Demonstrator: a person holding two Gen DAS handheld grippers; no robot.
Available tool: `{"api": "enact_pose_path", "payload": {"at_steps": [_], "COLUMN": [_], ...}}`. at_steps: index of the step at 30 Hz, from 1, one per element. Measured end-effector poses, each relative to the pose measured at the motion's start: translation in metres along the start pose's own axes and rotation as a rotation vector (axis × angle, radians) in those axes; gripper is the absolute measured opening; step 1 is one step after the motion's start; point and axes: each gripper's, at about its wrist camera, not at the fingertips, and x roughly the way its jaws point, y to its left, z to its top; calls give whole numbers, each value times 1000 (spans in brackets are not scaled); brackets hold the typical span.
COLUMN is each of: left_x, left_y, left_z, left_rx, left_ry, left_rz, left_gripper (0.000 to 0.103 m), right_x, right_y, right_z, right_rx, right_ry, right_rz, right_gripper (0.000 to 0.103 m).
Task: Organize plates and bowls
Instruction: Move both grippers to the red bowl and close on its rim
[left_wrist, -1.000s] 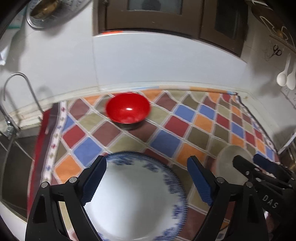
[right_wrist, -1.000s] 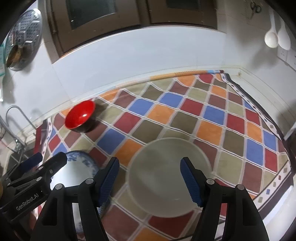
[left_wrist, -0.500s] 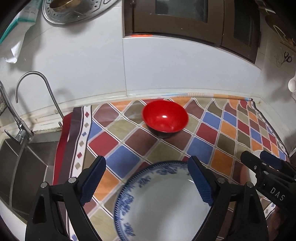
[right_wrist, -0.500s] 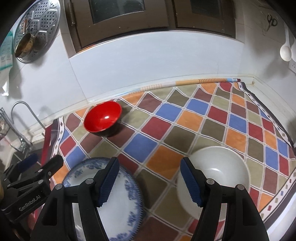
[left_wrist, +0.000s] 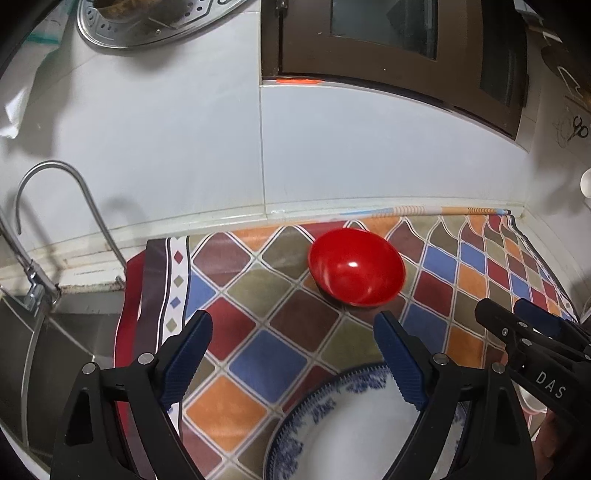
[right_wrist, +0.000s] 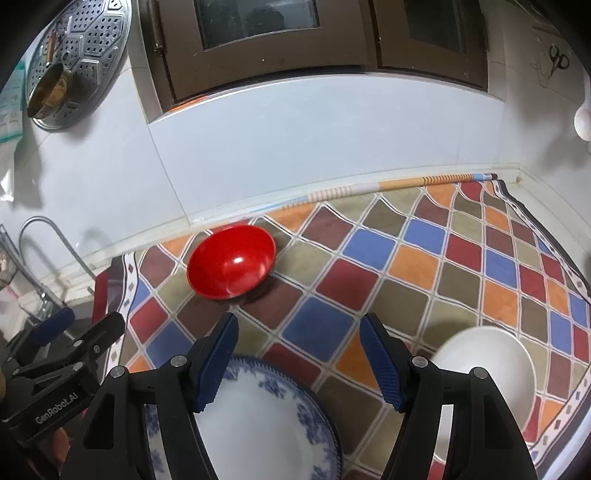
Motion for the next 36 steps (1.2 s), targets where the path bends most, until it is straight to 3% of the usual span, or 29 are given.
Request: {"api": "enact_pose_path", "payload": {"at_steps": [21, 29, 36], "left_x": [111, 144, 164], "left_y": [4, 0, -8], "left_z": [38, 37, 35], "left_rx": [47, 47, 44], "left_ry": [96, 156, 198], "left_rz": [-55, -105, -153], "left_gripper": [66, 53, 40], "right_x": [95, 127, 147], "right_y": [25, 19, 18], "right_z": [34, 32, 26], "right_rx": [33, 68, 92], "right_ry": [72, 119, 158], "right_rz": [-20, -22, -12], "right_gripper": [68, 59, 45]}}
